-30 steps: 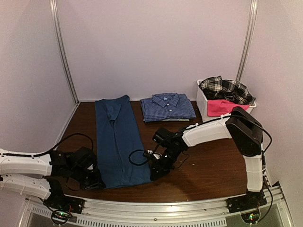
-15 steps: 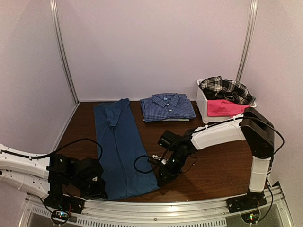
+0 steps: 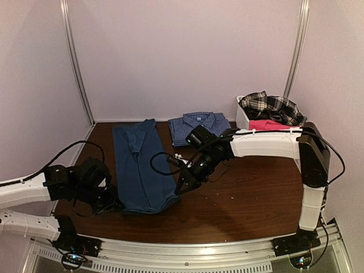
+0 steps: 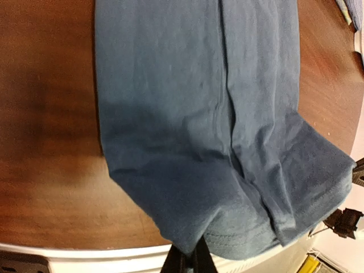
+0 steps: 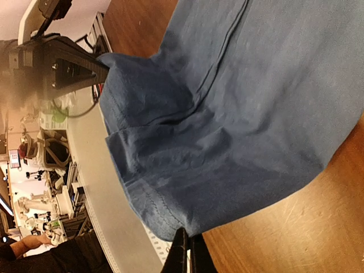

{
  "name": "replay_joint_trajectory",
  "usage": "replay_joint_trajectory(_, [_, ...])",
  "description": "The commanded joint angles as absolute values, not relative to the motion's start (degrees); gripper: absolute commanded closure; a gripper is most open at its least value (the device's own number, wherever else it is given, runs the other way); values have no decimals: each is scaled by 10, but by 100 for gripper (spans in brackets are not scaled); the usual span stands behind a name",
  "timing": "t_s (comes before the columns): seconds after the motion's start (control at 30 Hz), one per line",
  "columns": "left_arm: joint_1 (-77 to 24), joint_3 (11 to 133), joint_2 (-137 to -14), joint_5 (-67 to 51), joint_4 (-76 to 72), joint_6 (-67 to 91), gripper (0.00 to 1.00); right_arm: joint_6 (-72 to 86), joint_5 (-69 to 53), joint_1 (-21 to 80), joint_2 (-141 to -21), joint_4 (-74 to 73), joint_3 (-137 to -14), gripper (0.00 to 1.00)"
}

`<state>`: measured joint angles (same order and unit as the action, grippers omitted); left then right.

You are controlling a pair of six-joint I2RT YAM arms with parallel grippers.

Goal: Fold and stack the mixed laundry pile
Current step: Pick up the rectangle-folded T-shirt from the center of the board, then fold the rectangle-folded T-shirt at the center of the board.

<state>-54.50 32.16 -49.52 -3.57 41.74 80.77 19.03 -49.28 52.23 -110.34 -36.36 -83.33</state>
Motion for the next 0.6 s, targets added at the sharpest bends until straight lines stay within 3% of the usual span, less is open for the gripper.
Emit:
replay_joint_trajectory(0.0, [-458, 405, -587, -41, 412, 663, 100, 171, -492, 486, -1160, -390, -920, 100])
replay_joint_trajectory(0.17, [-375, 479, -683, -45, 408, 580, 100, 163, -511, 447, -1249, -419, -1046, 100])
replay_joint_trajectory(0.57, [-248, 540, -759, -31, 370, 495, 100, 199, -502, 427, -1400, -350, -1278, 100])
